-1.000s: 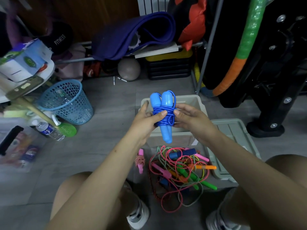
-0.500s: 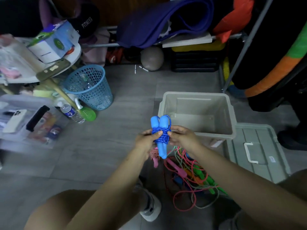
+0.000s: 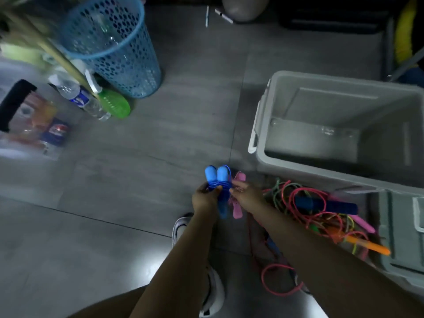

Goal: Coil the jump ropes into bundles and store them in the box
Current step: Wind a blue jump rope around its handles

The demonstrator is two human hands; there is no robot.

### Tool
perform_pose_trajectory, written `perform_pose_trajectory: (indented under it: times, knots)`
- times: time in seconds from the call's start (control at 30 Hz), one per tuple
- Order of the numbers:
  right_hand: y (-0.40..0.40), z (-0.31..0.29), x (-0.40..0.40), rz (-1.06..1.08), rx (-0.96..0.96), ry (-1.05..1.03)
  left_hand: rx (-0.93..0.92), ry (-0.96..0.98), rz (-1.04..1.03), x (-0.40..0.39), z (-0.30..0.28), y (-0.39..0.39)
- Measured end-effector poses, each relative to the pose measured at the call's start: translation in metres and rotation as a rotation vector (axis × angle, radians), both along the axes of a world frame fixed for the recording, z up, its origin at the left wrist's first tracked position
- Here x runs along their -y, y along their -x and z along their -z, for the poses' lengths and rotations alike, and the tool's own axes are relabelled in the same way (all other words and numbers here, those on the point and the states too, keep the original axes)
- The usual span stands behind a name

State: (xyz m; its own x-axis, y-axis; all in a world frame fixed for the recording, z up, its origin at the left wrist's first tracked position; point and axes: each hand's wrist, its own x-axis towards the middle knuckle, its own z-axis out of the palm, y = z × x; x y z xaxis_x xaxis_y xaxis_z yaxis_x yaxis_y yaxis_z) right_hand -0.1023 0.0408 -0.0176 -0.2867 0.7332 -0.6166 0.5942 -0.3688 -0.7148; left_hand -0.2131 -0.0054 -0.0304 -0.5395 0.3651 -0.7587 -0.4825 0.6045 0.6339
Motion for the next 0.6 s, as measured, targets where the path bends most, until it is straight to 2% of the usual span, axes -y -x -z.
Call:
perform_pose_trajectory:
  times: [0.07,0.1,0.2,0.3,0.43,0.6]
  knots:
    - [0.003,0.019,-0.002,-0.091,0.189,-0.188,-0.053,0.022,-0.005,-0.003,0.023,0.010]
    - [0.004,0.027,0.000,-0.058,0.203,-0.205,-0.065,0.033,-0.004,-0.003,0.033,0.013]
    - [0.005,0.050,0.008,0.061,0.146,-0.171,0.000,0.017,-0.011,0.003,0.058,0.013]
    - [-0.001,0.064,0.010,0.072,0.180,-0.144,0.002,0.005,-0.022,0.008,0.075,0.010]
    - [-0.010,0.072,0.004,0.018,0.167,-0.110,-0.087,0.017,-0.023,0.012,0.073,0.013]
    - [-0.015,0.064,0.009,-0.029,0.128,-0.119,-0.254,0.047,0.181,0.015,0.064,0.008]
